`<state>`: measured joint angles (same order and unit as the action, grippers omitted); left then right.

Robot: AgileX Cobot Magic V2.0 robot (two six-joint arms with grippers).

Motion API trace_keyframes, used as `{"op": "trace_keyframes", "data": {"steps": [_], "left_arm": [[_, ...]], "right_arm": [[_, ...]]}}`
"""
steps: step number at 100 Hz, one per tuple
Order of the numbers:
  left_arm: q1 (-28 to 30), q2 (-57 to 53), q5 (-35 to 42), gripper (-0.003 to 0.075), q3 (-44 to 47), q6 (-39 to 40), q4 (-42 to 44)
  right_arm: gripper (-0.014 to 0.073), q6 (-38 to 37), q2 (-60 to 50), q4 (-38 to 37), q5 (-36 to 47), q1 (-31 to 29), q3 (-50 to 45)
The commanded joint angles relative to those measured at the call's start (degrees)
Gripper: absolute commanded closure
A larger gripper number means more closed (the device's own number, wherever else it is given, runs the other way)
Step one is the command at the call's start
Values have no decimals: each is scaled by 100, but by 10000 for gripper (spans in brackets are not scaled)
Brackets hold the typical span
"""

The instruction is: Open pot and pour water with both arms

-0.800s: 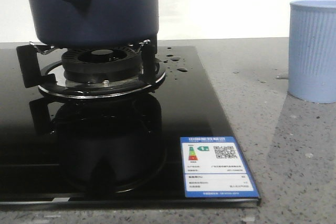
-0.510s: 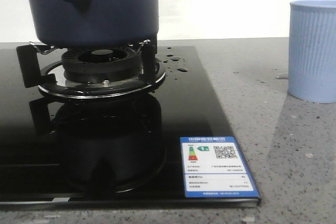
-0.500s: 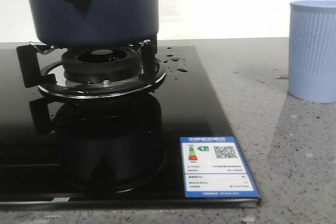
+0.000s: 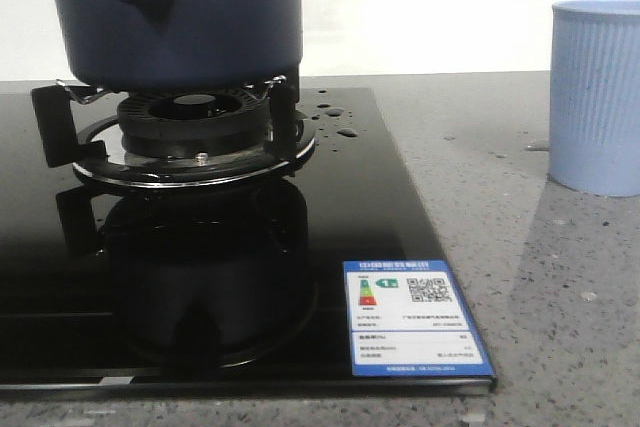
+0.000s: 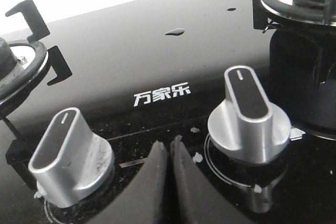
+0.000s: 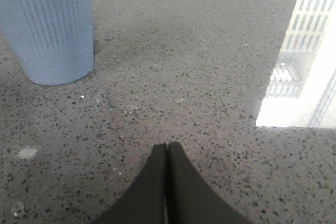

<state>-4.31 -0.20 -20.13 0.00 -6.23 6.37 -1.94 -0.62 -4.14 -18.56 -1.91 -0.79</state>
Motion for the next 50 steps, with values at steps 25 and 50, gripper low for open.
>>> {"op": "trace_keyframes", "data": {"steps": [25,50], "left_arm": [[0,-84,1227,739,222,54,-1228],[0,-84,1965,740,222,64,-2971]], "right_arm": [[667,41,-117,-1226,2290,-48,-31],[667,-696,-117,169,3348,-48,-31]]}}
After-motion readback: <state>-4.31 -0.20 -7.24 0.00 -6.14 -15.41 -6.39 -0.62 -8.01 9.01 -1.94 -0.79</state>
